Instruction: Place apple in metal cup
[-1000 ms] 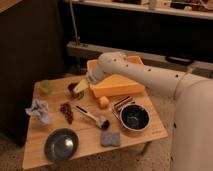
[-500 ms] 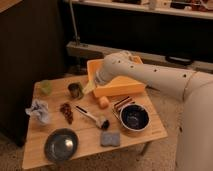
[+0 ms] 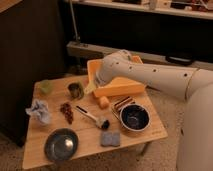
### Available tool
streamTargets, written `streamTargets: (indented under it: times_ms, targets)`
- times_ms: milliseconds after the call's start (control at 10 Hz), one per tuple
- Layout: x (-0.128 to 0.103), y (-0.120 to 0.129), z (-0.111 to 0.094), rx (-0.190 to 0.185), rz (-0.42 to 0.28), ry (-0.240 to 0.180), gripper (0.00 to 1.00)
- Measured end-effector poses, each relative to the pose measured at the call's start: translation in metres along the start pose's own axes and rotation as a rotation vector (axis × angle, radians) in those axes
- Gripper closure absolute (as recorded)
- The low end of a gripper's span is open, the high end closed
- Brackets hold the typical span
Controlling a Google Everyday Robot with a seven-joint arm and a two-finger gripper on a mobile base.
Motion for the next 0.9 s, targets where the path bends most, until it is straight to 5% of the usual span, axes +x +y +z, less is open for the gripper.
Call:
streamTargets:
  times_ms: [900]
  targets:
    - [0.0001,-0.0017,0.0021,0.003,-0.001,-0.002,0.20]
